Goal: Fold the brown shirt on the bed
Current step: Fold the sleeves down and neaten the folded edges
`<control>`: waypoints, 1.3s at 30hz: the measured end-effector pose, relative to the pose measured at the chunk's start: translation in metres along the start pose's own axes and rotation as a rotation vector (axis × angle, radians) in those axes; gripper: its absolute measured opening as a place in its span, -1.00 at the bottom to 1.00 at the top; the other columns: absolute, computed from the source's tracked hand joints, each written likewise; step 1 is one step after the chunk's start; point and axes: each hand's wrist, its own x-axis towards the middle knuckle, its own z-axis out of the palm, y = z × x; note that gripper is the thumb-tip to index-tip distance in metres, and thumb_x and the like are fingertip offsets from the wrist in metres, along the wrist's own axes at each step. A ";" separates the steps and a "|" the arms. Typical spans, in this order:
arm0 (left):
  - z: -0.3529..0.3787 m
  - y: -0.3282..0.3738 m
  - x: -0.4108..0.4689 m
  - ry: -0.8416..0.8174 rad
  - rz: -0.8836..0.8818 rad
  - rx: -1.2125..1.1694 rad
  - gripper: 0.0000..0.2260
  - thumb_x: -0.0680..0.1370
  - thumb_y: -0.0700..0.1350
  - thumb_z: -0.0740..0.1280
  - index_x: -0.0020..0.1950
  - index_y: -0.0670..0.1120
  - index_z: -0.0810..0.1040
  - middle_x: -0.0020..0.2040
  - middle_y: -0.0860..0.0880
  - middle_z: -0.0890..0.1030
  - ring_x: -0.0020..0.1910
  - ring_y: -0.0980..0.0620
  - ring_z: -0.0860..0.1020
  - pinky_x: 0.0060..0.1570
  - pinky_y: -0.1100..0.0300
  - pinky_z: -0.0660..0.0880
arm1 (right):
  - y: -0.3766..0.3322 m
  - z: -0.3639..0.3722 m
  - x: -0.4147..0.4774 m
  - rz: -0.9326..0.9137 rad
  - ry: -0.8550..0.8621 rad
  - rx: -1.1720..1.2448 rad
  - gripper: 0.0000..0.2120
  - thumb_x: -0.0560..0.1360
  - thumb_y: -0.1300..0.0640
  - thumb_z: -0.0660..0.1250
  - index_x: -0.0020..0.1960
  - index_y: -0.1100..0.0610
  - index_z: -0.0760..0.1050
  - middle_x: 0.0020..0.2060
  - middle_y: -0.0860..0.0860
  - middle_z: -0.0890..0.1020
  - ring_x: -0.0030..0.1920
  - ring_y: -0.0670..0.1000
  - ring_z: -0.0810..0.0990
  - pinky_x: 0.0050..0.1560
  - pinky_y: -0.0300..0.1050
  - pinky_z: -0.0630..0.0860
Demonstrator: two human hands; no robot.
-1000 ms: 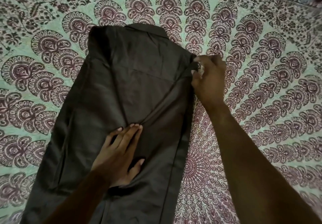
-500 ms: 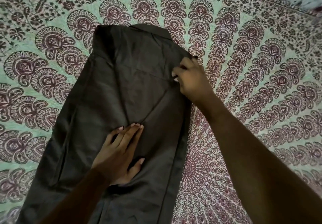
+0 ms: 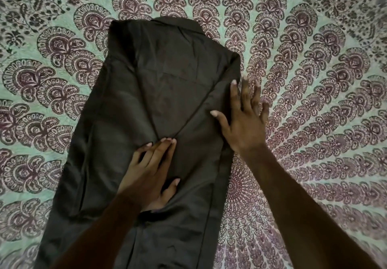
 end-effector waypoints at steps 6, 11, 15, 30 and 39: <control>0.002 0.000 0.000 0.025 0.003 -0.009 -0.18 0.49 0.25 0.25 0.60 -0.26 0.33 0.52 -0.24 0.42 0.39 -0.19 0.33 0.37 -0.09 0.25 | -0.019 0.025 -0.076 -0.311 0.018 -0.062 -0.20 0.64 -0.39 0.03 0.70 0.08 0.05 0.70 0.06 -0.02 0.70 0.14 -0.07 0.62 0.33 0.07; 0.006 -0.001 -0.001 0.011 0.012 -0.037 -0.18 0.53 0.26 0.23 0.64 -0.24 0.24 0.55 -0.19 0.34 0.48 -0.14 0.28 0.44 -0.10 0.22 | 0.009 0.027 -0.074 -0.054 0.061 -0.062 -0.23 0.67 -0.35 0.01 0.70 0.09 0.03 0.69 0.14 0.05 0.68 0.24 -0.01 0.63 0.34 0.04; 0.002 0.000 -0.005 0.052 0.025 -0.054 -0.23 0.57 0.23 0.23 0.64 -0.22 0.22 0.55 -0.19 0.35 0.45 -0.15 0.28 0.41 -0.10 0.26 | -0.019 0.021 -0.112 -0.179 0.078 -0.044 -0.26 0.69 -0.30 0.03 0.70 0.12 0.04 0.70 0.10 -0.02 0.69 0.19 -0.08 0.65 0.25 0.00; -0.037 0.009 -0.089 -0.071 0.380 -0.147 -0.39 0.54 0.18 0.31 0.52 -0.09 0.41 0.43 -0.18 0.39 0.35 -0.24 0.44 0.25 -0.13 0.38 | -0.094 0.074 -0.319 -0.033 0.035 0.130 -0.39 0.67 -0.16 0.20 0.64 0.11 0.27 0.69 0.14 0.07 0.68 0.20 0.02 0.61 0.25 0.18; -0.033 0.019 -0.133 -0.349 0.293 0.046 0.03 0.47 0.40 0.37 0.71 -0.05 -0.08 0.67 -0.13 -0.07 0.66 -0.20 -0.05 0.60 -0.18 0.03 | -0.099 0.081 -0.417 -0.017 -0.110 0.120 -0.27 0.68 -0.26 0.12 0.71 -0.05 -0.09 0.70 0.00 -0.16 0.70 0.08 -0.19 0.66 0.16 0.03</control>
